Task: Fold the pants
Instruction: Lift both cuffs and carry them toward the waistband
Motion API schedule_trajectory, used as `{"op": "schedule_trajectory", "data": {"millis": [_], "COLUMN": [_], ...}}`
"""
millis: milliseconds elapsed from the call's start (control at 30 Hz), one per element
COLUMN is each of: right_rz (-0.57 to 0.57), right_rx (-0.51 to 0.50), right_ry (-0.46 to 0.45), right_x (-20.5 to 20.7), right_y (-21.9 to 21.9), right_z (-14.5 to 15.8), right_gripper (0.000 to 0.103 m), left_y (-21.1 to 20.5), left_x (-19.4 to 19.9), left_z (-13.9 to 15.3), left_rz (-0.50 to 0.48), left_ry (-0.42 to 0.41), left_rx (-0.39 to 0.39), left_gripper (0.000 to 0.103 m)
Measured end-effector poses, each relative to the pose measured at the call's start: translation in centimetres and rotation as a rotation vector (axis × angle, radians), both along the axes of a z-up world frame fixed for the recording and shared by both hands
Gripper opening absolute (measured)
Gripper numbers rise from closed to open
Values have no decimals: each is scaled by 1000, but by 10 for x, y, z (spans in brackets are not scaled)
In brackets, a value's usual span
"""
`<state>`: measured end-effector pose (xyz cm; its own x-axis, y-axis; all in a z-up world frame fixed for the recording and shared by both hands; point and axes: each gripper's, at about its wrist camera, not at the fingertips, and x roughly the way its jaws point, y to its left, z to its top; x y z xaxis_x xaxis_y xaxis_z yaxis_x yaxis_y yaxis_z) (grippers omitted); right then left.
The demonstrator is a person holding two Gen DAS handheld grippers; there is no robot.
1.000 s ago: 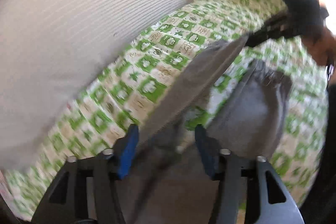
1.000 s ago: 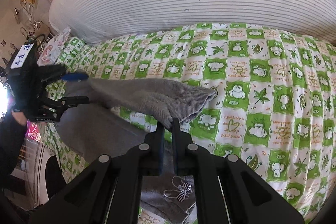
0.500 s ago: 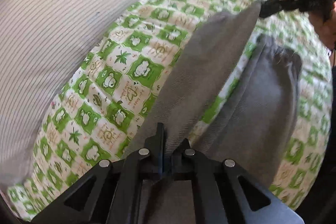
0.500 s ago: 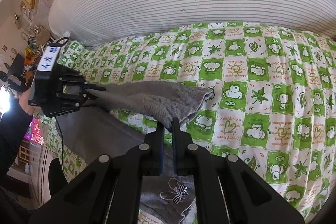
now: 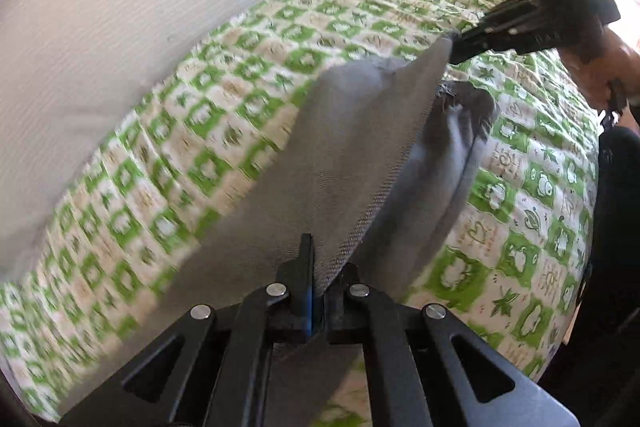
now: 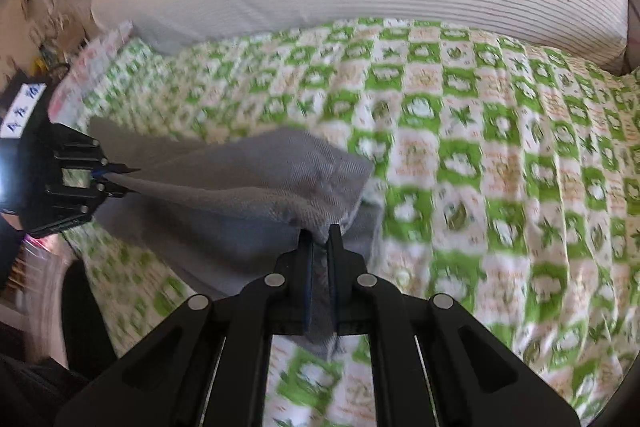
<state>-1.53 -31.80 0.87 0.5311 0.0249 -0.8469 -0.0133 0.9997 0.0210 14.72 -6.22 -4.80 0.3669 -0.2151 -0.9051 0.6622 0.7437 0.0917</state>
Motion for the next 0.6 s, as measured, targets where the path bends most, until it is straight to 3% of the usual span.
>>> {"op": "schedule_trajectory", "data": {"millis": [100,300,600], "right_rz": [-1,6,-12], "right_rx": [-37,-57,-119], "right_ry": [21,-2,89], "right_x": [-9,-27,-37], "right_y": [2,6,13], "right_z": [-10,-3,-35], "right_gripper": [7,7,7], "left_y": [-1,0,-4], "left_x": [-12,-27,-21], "left_z": [-13,-11,-36], "left_rz": [37,60,77], "left_ry": [19,27,55], "left_rx": [-29,-72,-49], "left_gripper": [0,0,2]}}
